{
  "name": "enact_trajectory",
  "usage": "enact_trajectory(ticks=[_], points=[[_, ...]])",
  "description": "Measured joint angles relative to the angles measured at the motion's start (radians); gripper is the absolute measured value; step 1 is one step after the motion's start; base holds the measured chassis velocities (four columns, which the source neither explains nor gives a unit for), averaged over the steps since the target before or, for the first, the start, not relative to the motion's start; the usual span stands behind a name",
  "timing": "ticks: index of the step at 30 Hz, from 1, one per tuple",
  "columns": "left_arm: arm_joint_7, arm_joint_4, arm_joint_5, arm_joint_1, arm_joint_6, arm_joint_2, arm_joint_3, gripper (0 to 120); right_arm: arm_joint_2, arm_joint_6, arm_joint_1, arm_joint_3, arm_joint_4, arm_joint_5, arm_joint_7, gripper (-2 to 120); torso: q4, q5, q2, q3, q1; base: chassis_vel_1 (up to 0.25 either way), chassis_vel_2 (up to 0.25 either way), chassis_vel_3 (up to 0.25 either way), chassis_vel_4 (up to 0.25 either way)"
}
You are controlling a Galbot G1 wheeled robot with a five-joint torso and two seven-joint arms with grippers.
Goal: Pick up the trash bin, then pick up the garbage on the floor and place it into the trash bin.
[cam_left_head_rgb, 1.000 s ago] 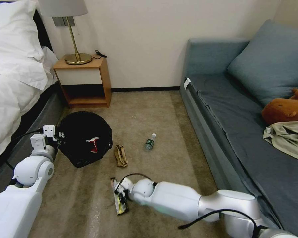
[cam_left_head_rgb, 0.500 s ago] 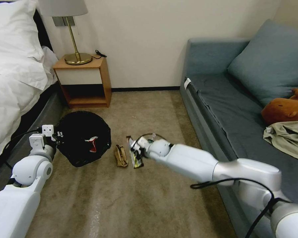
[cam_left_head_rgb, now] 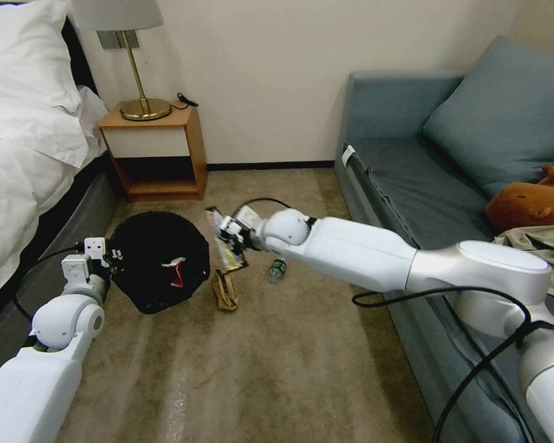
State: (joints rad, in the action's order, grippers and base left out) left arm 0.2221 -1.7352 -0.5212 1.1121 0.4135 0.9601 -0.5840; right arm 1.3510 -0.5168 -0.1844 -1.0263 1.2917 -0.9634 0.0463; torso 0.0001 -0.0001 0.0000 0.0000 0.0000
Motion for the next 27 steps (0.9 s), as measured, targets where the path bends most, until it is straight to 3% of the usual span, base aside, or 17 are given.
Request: enact_trajectory(ticks=[7,14,21,27], points=[[0.000,-0.017,-0.002,-0.001,0.006,0.005,0.010,2,0.077,-0.008,-0.022,-0.008,-0.003,-0.039,-0.010,0,0.0000,-0.0001,0.000,0.000,0.000,0.000,0.000,0.000,0.000],[0.002,-0.040,-0.006,0.002,0.018,0.014,0.013,2,0.170,0.023,-0.002,-0.024,-0.143,-0.018,-0.004,0,0.0001,-0.0002,0.000,0.000,0.000,0.000,0.000,0.000,0.000],[0.002,-0.053,-0.009,0.026,0.018,0.015,0.007,2,0.158,0.046,0.030,-0.029,-0.203,0.021,0.006,0,-0.0003,0.0001,0.000,0.000,0.000,0.000,0.000,0.000,0.000],[0.002,-0.054,-0.009,0.026,0.017,0.014,0.006,2,0.152,0.048,0.046,-0.026,-0.194,0.028,-0.004,15,-0.0003,0.0001,0.000,0.000,0.000,0.000,0.000,0.000,0.000]])
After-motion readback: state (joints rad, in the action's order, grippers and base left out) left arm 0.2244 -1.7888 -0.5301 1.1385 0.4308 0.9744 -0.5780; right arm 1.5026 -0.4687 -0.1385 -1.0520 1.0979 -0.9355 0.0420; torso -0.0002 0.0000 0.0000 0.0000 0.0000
